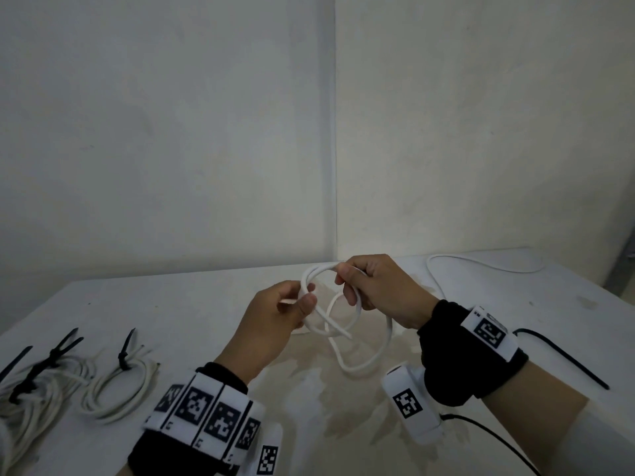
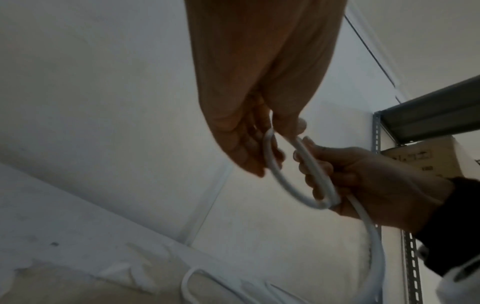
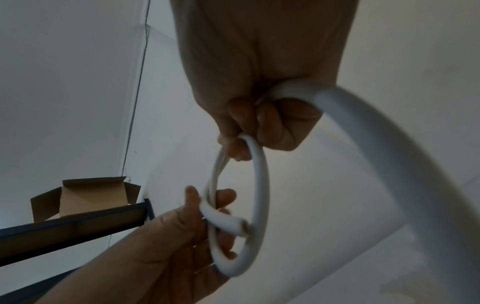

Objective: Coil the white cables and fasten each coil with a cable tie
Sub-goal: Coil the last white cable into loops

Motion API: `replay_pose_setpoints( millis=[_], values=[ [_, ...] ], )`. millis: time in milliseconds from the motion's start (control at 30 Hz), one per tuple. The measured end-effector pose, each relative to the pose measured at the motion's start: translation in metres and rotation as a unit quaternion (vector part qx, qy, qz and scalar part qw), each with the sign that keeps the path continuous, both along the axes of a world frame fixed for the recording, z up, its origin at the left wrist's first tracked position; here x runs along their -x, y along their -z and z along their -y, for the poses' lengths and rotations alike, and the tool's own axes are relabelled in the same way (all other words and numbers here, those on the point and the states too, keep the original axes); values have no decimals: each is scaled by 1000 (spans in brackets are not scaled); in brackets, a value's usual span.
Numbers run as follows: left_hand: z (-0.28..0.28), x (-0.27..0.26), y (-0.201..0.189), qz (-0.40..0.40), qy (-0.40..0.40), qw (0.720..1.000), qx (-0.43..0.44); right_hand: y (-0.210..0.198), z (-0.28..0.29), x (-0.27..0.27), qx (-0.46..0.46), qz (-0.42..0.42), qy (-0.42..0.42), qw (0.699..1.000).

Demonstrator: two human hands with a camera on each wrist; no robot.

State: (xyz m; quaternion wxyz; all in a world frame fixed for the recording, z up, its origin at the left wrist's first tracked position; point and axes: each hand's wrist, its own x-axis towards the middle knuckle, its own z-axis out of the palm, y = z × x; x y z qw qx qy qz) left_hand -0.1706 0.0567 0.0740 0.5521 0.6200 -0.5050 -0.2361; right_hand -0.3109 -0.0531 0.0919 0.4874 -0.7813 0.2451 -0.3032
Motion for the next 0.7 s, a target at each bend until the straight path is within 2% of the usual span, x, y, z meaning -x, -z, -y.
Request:
replay_pose_setpoints(
  millis=[100,200,300,467,533,600,667,700],
  values=[
    [0,4,2,1,-5,1000,12,-2,-2,-2,4,-3,-4,1000],
    [2,3,5,100,-57,993,39,-3,-2,-1,-6,1,-13,1000],
    [5,-2,7,218,-119,966,68,-3,-5,0,-18,-9,-25,999],
    [4,-7,16,319,-151,934,51,0,-9,0,-54,-26,-46,997],
    [3,-9,17,334,-128,933,44,3,-8,1,-38,-31,-30,998],
    [4,-10,13,264,-85,960,35,6,-6,3,-28,-24,-11,999],
    [2,-6,6,109,-21,994,-2,7,-6,2,-21,-13,3,1000],
    [0,-3,3,29,5,999,-14,7,-6,1,-15,-9,12,1000]
  ],
)
